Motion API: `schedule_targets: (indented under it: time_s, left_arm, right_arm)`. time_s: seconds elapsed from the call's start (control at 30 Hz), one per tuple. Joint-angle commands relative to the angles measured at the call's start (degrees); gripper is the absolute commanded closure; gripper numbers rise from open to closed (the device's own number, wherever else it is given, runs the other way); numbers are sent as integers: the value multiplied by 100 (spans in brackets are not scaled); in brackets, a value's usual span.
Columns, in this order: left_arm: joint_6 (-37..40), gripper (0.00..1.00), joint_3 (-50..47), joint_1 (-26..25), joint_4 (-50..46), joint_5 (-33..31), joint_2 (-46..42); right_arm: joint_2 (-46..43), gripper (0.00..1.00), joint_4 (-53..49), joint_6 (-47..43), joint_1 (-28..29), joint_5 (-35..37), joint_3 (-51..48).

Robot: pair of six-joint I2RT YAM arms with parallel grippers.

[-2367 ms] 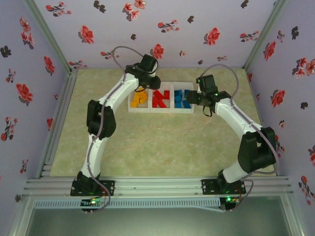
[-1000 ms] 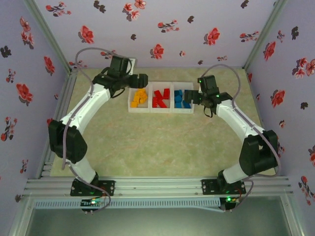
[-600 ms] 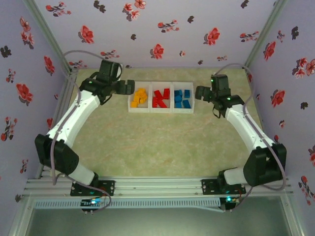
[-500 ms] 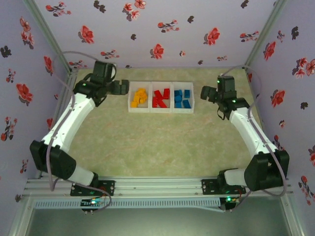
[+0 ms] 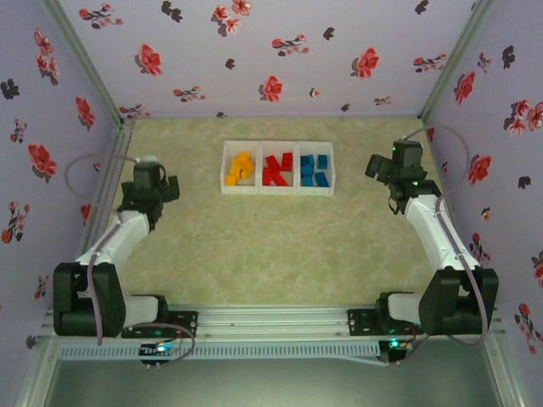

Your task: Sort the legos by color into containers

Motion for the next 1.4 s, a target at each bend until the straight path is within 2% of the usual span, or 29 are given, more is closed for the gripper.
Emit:
schedule_targets:
  time_s: [0.0,0.2,0.37,0.5,0.6,0.8,1.23,1.37]
  left_arm:
    - [591,0,-1030,16,2852,-301,-318]
    - [408,0,-1372,56,3362,11,19]
    - [380,0,-1943,56,4837,-30,558]
    - [433,0,-2288,64,6049,106,1369]
    - [549,0,-2169,65,6203,296,1763]
    - [419,0,-1644,427,5029,1336,1611]
    - [364,0,-1559,479,4873,1343,1615]
    - [363,0,-1559,478,4874,1343,1612]
  right_arm:
    - [-137,0,299,73,-39,309,-154]
    - [-277,0,1019,-66,-62,217,-626]
    - [-650,0,2120,-415,-62,119,-1454]
    - [-899,0,2931,-894,-69,26,-2031]
    - [-926,0,3333,-1053,-84,-59,-2231]
    - [-650,0,3669,-1085,-154,-90,-2294]
    - [256,1,5381,-982,-211,-345,-3076]
    - [449,1,5703,-692,-558,-1058,-3178]
